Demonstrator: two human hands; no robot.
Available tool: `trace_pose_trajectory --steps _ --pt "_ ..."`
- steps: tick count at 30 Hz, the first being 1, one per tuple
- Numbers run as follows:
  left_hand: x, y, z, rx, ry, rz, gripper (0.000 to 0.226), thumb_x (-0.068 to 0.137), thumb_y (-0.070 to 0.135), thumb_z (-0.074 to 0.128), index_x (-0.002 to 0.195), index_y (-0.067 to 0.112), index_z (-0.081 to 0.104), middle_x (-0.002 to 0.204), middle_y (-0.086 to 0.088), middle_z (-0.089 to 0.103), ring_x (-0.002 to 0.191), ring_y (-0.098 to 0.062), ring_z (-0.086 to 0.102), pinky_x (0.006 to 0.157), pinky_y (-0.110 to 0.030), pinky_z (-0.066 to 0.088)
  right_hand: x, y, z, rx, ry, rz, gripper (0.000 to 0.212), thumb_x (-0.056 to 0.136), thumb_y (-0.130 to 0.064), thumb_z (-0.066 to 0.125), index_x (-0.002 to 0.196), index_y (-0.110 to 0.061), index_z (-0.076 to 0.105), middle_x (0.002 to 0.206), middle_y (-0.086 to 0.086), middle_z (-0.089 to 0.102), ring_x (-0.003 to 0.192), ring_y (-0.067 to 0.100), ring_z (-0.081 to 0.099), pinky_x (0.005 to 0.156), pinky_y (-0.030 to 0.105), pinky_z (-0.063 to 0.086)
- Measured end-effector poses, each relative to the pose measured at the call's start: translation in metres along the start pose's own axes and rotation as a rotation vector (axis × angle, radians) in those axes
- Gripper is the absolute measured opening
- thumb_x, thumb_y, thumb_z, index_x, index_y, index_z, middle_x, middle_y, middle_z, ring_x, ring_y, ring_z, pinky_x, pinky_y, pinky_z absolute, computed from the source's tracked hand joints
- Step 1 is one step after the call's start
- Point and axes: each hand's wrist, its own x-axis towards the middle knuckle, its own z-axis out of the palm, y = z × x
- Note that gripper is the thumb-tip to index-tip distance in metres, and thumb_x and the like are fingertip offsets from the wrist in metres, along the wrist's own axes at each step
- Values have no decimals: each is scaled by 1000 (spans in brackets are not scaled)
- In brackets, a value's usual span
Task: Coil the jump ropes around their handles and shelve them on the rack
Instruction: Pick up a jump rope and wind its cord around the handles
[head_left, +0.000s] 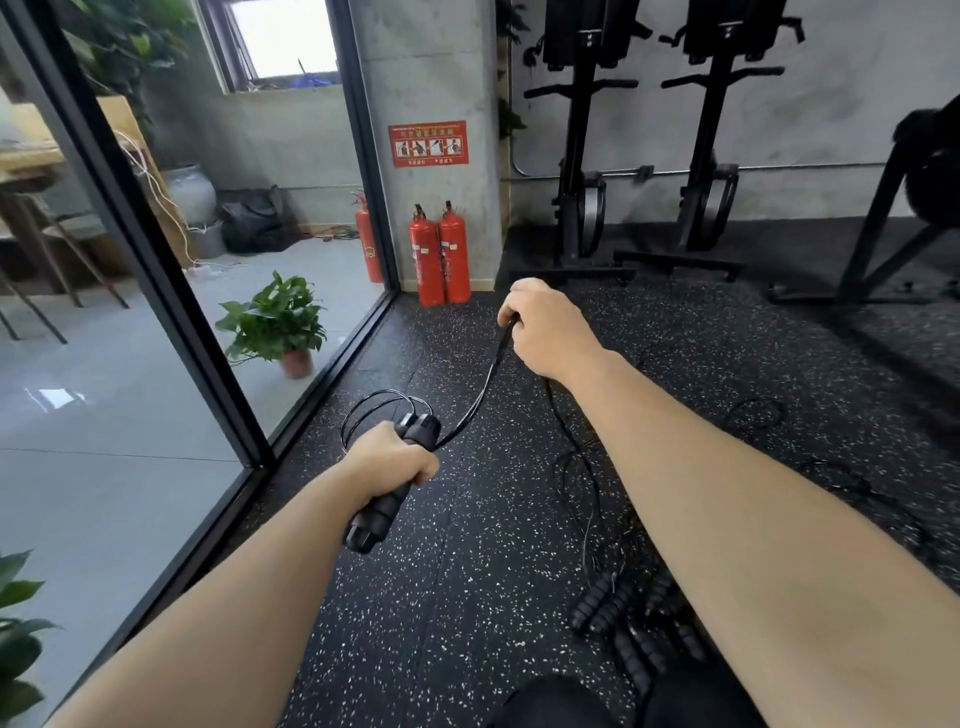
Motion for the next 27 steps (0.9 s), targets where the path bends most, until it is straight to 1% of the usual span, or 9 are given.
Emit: trace_pose_trajectory --steps 7,11,13,15,17,19,21,25,27 --pt "16 2 6 106 -94 -14 42 58 11 70 96 13 52 79 -6 60 63 -21 53 54 -26 44 1 30 17 -61 -177 93 26 87 2 50 96 -14 68 120 5 51 99 28 58 83 38 50" --pt "25 8 5 296 -172 54 46 49 18 70 90 17 49 85 -6 63 67 -21 58 57 -30 48 2 51 33 -149 -323 207 29 91 -1 48 112 -11 66 133 10 45 106 32 57 88 40 49" --pt "28 9 4 400 -162 101 43 52 22 71 85 21 44 83 -2 60 66 -18 57 55 -28 44 0 64 42 -162 -346 286 32 94 -5 46 124 -11 58 133 10 48 121 32 49 92 41 47" --pt "29 12 4 463 -158 131 43 52 25 70 84 22 41 82 0 59 66 -18 56 56 -27 42 -4 72 47 -167 -358 360 37 96 -6 43 132 -12 49 139 10 47 142 32 25 100 45 41" --pt "27 15 3 490 -163 147 45 48 29 67 83 24 40 81 2 59 66 -18 55 56 -27 40 -9 72 49 -135 -361 401 40 97 -6 40 136 -14 45 146 12 41 146 31 16 103 45 37" --pt "25 17 3 506 -168 159 46 46 31 65 82 25 38 81 3 59 67 -18 55 57 -27 39 -17 64 53 -51 -369 420 42 97 -7 38 136 -19 46 149 15 36 138 31 34 98 43 40" --pt "22 20 6 511 -175 168 46 45 31 65 83 27 39 82 3 60 69 -18 57 58 -28 41 -25 55 63 66 -359 382 38 98 -12 37 130 -23 53 140 10 46 110 26 56 89 38 48" --pt "13 21 10 377 -126 184 60 44 31 70 97 38 44 86 4 64 76 -20 66 67 -35 57 -53 40 80 429 -340 393 30 97 -14 41 114 -17 66 94 -3 65 75 10 58 66 27 47" --pt "6 23 9 268 -136 201 63 49 26 73 104 40 46 88 2 65 74 -19 66 68 -37 58 -72 36 86 670 -288 503 24 97 -15 47 107 -17 68 93 -3 68 85 14 64 74 29 50"
